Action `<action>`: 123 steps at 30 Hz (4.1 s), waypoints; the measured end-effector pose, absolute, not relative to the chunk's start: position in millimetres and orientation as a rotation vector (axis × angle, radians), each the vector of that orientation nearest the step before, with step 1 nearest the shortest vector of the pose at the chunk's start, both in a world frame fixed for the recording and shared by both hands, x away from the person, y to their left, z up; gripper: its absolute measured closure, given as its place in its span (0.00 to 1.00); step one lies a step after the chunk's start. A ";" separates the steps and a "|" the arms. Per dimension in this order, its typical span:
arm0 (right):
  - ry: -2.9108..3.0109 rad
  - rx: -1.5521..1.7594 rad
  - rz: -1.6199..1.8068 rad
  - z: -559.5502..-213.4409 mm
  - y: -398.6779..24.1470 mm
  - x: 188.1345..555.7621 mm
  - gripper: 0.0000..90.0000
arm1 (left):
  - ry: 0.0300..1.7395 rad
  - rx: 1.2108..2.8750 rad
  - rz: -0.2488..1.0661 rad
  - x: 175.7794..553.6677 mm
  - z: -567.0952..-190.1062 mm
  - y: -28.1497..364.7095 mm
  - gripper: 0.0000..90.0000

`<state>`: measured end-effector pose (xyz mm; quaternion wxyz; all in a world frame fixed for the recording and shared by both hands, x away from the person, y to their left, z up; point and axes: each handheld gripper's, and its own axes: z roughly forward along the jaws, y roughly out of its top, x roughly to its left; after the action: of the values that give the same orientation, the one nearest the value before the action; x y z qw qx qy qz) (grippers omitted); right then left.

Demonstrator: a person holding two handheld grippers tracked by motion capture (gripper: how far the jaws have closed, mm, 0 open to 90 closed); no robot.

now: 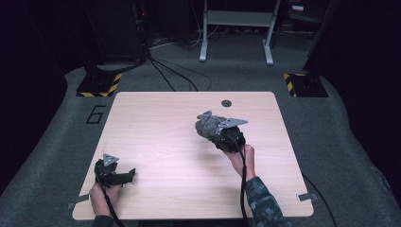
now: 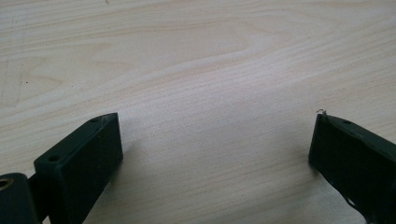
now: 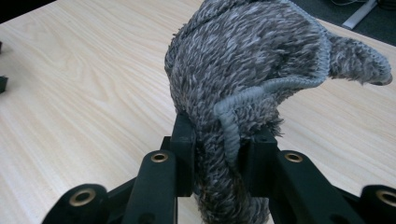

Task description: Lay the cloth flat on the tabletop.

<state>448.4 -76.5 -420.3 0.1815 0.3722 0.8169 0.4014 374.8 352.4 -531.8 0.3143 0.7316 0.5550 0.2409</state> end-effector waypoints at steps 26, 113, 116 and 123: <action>2.398 1.039 1.198 -451.3 -63.3 378.3 0.78 | 1.462 1.929 0.635 374.8 -531.8 352.4 0.03; 2.552 0.970 1.230 -461.0 -67.6 348.3 0.92 | 0.836 2.069 0.304 374.0 -470.9 171.0 0.40; 2.544 0.972 1.251 -459.4 -66.8 348.4 0.92 | 0.791 2.140 0.349 374.6 -470.8 160.0 0.48; 2.468 1.033 1.289 -451.5 -83.3 354.5 0.71 | 0.790 2.145 0.321 376.1 -481.2 162.4 0.81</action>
<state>354.5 -83.3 -451.5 0.0859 0.3465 0.8280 0.4325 376.1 162.4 -481.2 0.4048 0.8496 0.3131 0.1273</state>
